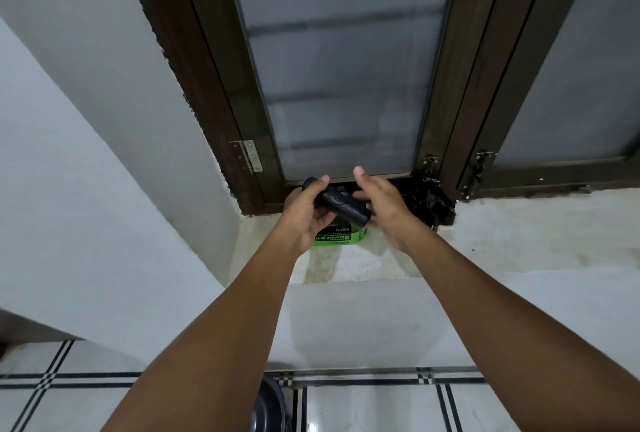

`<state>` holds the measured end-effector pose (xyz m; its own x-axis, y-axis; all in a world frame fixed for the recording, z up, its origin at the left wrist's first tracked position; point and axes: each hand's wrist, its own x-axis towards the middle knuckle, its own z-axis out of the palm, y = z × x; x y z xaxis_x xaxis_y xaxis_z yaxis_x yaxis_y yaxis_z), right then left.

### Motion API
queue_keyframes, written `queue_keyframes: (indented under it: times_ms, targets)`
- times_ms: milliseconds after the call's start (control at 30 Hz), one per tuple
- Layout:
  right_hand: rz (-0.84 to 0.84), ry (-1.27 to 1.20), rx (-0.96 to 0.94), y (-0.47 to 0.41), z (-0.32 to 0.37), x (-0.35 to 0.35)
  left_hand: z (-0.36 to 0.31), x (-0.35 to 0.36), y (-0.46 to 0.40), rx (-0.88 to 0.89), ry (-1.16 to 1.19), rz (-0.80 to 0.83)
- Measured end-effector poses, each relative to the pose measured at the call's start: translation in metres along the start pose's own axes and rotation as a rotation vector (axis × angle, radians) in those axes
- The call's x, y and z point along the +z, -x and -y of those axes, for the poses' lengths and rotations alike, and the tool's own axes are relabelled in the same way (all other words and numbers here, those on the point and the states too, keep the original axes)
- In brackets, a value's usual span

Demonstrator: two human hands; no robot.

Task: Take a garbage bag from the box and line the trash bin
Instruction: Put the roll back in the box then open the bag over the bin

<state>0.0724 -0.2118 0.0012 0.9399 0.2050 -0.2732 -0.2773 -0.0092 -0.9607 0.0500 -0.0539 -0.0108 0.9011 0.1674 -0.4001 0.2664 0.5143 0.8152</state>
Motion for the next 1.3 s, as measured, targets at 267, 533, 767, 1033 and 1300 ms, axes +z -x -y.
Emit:
queue_keyframes:
  times_ms: [267, 533, 767, 1033, 1300]
  targets:
    - [0.215, -0.204, 0.176, -0.001, -0.009, 0.0, -0.003, -0.013, 0.001, 0.046, -0.097, 0.066]
    - [-0.159, -0.123, 0.084, -0.009, -0.013, -0.008, -0.004, -0.029, -0.009, 0.373, -0.787, -0.164]
    - [-0.417, 0.129, -0.011, -0.015, -0.02, -0.021, 0.01, -0.055, -0.013, 0.458, -1.969, -0.064]
    - [-0.447, 0.293, -0.07, -0.019, -0.023, -0.028, 0.011, -0.064, -0.007, 0.509, -1.867, -0.159]
    - [-0.282, 0.201, -0.037, -0.019, -0.015, -0.024, -0.001, -0.068, -0.002, 0.548, -1.771, -0.165]
